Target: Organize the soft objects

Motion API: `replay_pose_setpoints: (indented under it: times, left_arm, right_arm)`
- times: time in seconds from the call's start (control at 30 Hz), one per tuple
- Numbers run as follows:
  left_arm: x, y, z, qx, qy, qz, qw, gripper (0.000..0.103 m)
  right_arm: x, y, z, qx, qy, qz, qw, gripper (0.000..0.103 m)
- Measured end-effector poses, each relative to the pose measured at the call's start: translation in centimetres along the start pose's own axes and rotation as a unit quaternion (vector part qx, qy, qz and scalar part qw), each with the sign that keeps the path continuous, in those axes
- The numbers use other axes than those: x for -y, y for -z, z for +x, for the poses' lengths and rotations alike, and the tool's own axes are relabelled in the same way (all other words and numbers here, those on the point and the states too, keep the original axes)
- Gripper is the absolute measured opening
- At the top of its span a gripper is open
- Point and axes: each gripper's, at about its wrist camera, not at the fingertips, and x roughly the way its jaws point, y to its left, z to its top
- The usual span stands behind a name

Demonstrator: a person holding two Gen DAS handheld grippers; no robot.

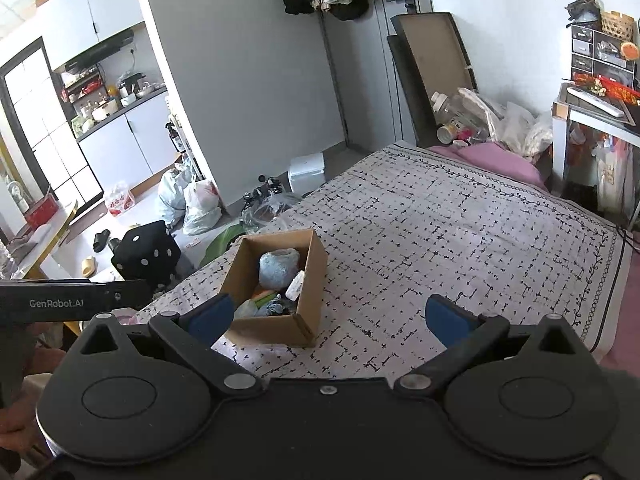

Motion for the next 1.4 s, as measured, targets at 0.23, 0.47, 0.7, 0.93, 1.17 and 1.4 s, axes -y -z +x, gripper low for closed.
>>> replay_pose_setpoints:
  times: [0.23, 0.47, 0.7, 0.93, 1.17, 1.4]
  left_arm:
    - [0.23, -0.05, -0.32, 0.003, 0.005, 0.003, 1.0000, 0.097]
    - [0.20, 0.00, -0.10, 0.002, 0.005, 0.000, 1.0000, 0.097]
    - [0.16, -0.06, -0.14, 0.004, 0.006, -0.003, 1.0000, 0.097]
    - [0.08, 0.16, -0.04, 0.002, 0.008, -0.004, 1.0000, 0.097]
    - [0.22, 0.28, 0.02, 0.002, 0.011, -0.006, 0.9999, 0.097]
    - [0.45, 0.35, -0.04, 0.003, 0.014, -0.004, 0.9999, 0.097]
  right_arm:
    - [0.16, -0.11, -0.25, 0.002, 0.003, 0.006, 1.000, 0.103]
    - [0.05, -0.01, -0.21, 0.001, 0.005, 0.005, 1.000, 0.103]
    - [-0.03, -0.13, -0.11, 0.002, 0.005, 0.003, 1.000, 0.103]
    - [-0.10, -0.14, -0.12, -0.001, 0.005, 0.008, 1.000, 0.103]
    - [-0.22, -0.20, -0.44, 0.003, 0.008, 0.010, 1.000, 0.103]
    - [-0.35, -0.20, -0.45, 0.002, 0.013, 0.007, 1.000, 0.103]
